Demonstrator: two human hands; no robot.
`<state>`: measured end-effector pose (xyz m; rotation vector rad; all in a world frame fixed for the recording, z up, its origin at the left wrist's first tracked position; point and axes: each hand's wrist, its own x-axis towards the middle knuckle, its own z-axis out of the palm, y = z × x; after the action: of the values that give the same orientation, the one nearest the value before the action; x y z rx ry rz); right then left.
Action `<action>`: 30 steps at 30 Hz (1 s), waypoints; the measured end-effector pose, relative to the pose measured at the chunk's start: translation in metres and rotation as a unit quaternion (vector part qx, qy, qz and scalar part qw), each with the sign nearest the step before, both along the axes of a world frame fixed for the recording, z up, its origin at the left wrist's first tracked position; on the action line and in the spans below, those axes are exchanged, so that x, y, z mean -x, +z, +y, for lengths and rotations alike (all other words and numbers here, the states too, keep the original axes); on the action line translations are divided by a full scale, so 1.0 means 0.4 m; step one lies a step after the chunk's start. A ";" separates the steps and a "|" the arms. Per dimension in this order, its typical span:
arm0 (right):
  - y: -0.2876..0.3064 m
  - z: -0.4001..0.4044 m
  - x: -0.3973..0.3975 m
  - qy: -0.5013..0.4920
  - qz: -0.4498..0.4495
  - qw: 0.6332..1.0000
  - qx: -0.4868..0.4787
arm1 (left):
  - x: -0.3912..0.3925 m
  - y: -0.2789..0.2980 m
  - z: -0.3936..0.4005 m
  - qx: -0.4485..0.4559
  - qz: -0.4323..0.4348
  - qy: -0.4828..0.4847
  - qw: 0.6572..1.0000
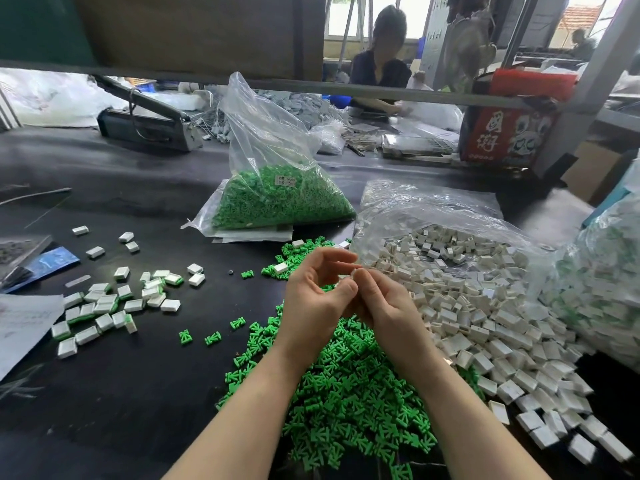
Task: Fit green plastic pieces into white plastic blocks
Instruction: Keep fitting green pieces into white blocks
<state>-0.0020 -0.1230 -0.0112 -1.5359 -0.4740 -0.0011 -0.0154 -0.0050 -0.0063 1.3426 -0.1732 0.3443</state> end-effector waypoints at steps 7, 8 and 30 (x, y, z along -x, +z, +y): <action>-0.006 -0.004 -0.004 -0.017 -0.007 1.000 -0.022 | -0.010 -0.004 -0.016 0.047 0.010 0.011 0.999; -0.006 -0.004 -0.005 -0.018 -0.008 1.000 -0.023 | -0.010 -0.004 -0.018 0.054 0.008 0.012 0.998; 0.006 -0.002 0.010 -0.036 -0.043 0.998 -0.031 | -0.008 -0.002 -0.025 0.106 -0.015 -0.020 0.994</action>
<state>-0.0059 -0.1239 -0.0087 -1.4958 -0.4816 -0.1361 -0.0122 -0.0149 -0.0072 1.1239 -0.1845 0.3392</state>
